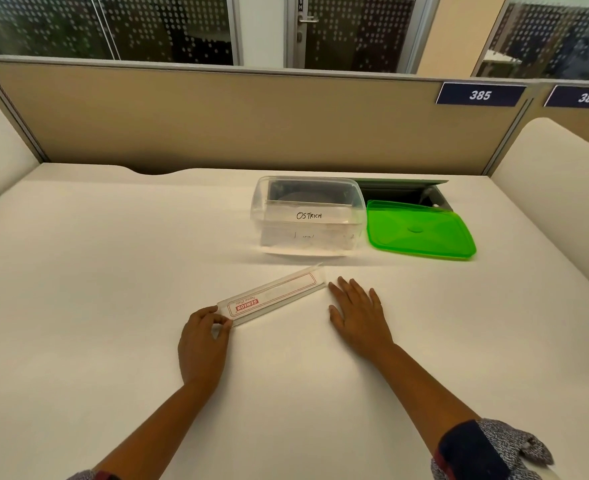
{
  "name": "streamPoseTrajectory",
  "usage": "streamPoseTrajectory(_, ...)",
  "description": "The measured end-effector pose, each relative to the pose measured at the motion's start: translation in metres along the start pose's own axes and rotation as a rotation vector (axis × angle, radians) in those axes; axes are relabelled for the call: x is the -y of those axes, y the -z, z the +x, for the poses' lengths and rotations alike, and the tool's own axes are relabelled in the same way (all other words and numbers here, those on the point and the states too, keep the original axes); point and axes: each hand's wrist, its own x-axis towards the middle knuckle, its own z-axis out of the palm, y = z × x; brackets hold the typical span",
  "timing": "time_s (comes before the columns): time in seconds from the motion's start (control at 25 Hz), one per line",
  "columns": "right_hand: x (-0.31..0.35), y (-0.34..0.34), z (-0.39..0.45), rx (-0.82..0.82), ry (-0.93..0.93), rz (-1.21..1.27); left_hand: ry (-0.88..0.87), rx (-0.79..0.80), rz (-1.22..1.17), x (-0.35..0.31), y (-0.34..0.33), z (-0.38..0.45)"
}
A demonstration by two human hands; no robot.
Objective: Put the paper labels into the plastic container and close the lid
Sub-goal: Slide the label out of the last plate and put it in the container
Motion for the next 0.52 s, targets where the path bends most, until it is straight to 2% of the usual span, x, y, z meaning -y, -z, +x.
streamPoseTrajectory(0.16, -0.002, 0.003, 0.001, 0.048, -0.022, 0.102, -0.067, 0.01, -0.078, 0.003, 0.001, -0.003)
streamPoseTrajectory(0.4, 0.016, 0.024, 0.013, 0.031, -0.212, 0.781, -0.343, 0.086, -0.024, -0.004, 0.009, -0.011)
streamPoseTrajectory(0.52, 0.019, 0.036, 0.013, -0.012, -0.324, 0.97, -0.477, 0.057, 0.037, -0.013, 0.016, -0.011)
